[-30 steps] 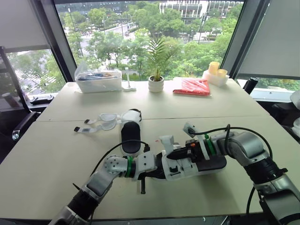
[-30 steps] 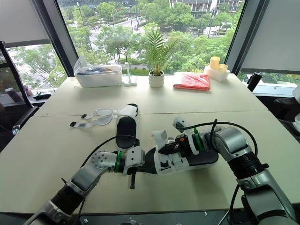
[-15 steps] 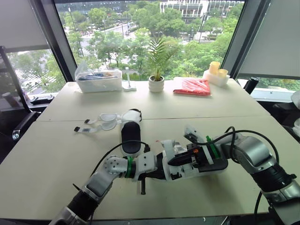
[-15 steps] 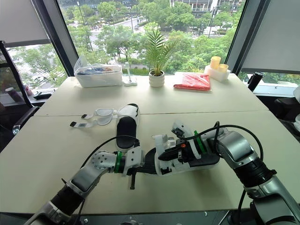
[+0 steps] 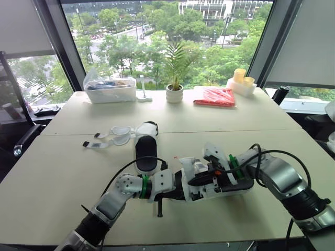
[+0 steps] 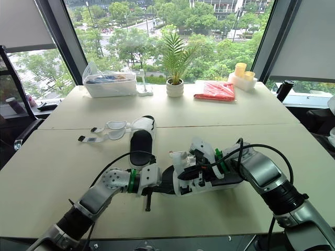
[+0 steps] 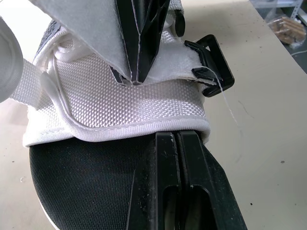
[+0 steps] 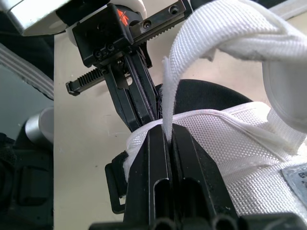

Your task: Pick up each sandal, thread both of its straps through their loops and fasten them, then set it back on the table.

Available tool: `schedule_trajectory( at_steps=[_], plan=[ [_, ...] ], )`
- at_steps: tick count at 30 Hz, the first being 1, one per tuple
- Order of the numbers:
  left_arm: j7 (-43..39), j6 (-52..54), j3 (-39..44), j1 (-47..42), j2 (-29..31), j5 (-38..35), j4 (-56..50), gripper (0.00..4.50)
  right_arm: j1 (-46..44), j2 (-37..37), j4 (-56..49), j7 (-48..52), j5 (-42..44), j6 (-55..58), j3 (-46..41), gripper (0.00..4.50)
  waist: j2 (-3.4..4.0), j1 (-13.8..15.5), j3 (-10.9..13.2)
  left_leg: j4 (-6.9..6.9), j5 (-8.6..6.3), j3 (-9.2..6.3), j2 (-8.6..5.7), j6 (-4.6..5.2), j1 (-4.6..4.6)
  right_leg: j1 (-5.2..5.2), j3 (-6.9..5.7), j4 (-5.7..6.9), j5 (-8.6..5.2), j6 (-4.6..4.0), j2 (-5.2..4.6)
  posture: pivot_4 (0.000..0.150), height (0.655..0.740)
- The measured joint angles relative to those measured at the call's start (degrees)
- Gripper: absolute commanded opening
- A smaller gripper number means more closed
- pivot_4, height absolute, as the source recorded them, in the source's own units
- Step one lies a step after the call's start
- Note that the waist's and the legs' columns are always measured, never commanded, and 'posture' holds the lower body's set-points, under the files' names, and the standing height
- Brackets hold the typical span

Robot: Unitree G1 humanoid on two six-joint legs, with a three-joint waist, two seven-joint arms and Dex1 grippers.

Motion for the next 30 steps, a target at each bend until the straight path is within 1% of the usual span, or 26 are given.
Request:
schedule_trajectory(
  at_steps=[4, 19, 30],
  plan=[
    [0.0, 0.0, 0.0, 0.0, 0.0, 0.0, 0.0, 0.0, 0.0, 0.0, 0.0, 0.8, -1.7, -2.7, 0.3, 0.05, 0.0, 0.0, 0.0, 0.0, 0.0, 0.0, 0.0, 0.0, 0.0, 0.0, 0.0, 0.0, 0.0, 0.0, 0.0, 0.15, 0.74],
    [0.1, 0.0, 0.0, 0.0, 0.0, 0.0, 0.0, 0.0, -3.4, -0.5, -0.1, 5.0, -2.4, -3.4, 1.0, 0.05, -0.01, 0.0, 0.0, 0.0, 0.0, 0.0, 0.0, 0.0, 0.0, 0.0, 0.0, 0.0, 0.0, 0.0, 0.0, 0.15, 0.74],
    [0.4, 0.0, 0.0, 0.0, -0.1, 0.0, 0.0, 0.0, -4.1, -1.1, -1.4, 7.6, -6.8, -6.3, 5.2, 0.05, -0.01, 0.0, 0.0, 0.01, 0.0, 0.0, 0.0, 0.0, 0.0, -0.01, 0.0, 0.01, 0.0, 0.0, 0.0, 0.15, 0.74]
  ],
)
